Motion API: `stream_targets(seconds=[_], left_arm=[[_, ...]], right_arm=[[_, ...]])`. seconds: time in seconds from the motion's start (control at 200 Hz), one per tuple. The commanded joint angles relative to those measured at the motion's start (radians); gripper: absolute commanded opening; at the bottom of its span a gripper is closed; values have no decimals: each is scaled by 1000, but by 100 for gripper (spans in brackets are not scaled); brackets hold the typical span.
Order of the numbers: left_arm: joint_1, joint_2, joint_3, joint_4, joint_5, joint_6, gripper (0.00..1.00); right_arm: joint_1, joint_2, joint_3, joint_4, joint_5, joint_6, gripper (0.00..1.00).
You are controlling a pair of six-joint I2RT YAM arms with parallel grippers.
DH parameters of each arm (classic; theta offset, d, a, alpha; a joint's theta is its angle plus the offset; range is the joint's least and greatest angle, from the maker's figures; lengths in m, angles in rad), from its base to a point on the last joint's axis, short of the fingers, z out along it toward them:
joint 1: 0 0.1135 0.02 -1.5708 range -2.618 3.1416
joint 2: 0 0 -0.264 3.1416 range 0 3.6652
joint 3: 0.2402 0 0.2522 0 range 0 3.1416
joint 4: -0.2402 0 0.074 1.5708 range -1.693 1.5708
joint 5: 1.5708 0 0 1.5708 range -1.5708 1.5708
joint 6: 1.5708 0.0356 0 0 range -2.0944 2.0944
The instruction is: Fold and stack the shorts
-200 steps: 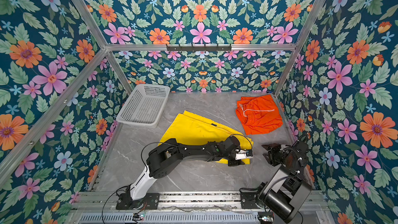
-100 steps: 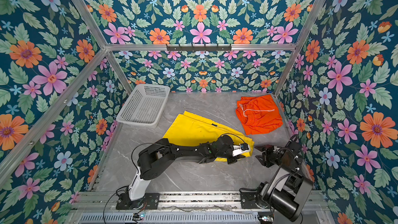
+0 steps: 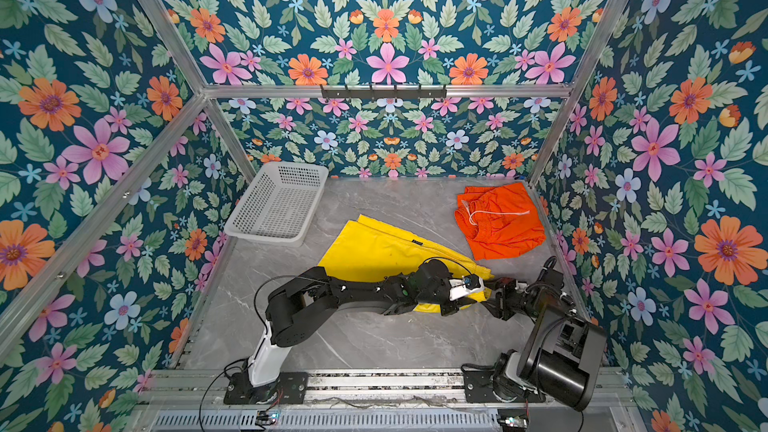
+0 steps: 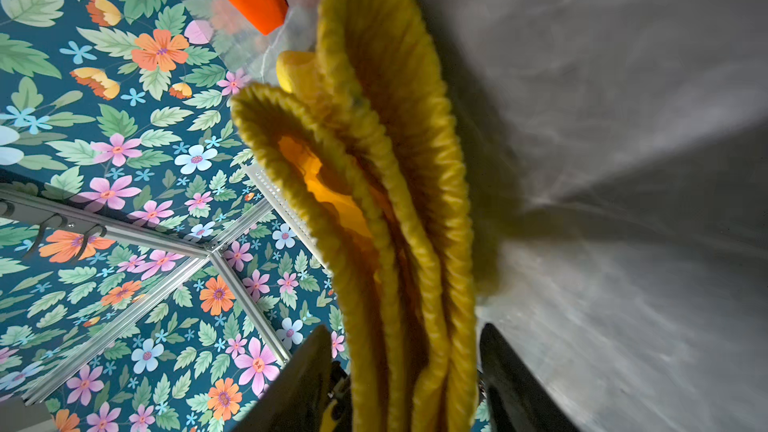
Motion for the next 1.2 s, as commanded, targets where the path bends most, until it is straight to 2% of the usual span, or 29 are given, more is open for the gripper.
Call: stream_targets(seconds=[0.0, 0.085, 0.165, 0.26, 0.295, 0.365, 0.46, 0.55, 0.605, 0.875, 1.025, 1.195], left_arm=[[-2, 4, 7, 26, 46, 21, 28], [-4, 5, 11, 25, 51, 30, 29], [-3, 8, 17, 23, 66, 34, 31], [-3, 7, 28, 21, 77, 19, 40], [-3, 3, 28, 25, 74, 1, 46], [4, -14, 28, 22, 36, -60, 58], [51, -64, -3, 27, 63, -167, 60], [113, -135, -48, 23, 59, -298, 61], [153, -184, -74, -9, 20, -356, 61], [416, -325, -99, -442, -157, -636, 59], [543, -392, -197, -491, -179, -723, 59], [627, -416, -268, -497, -162, -759, 59]], right_arm=[[8, 4, 1, 46, -34, 32, 58], [16, 19, 5, 62, -36, 40, 58], [65, 37, 7, 86, -35, 46, 57], [103, 57, 21, 93, -15, 43, 53], [117, 60, 36, 62, 9, 24, 47], [147, 53, 78, -42, 82, -35, 25], [159, -5, 138, -186, 193, -107, 14], [161, -62, 218, -313, 289, -172, 12], [163, -85, 276, -389, 340, -216, 12], [193, -84, 574, -613, 518, -393, 10], [259, -21, 743, -699, 616, -452, 10], [388, 46, 925, -752, 740, -462, 10]])
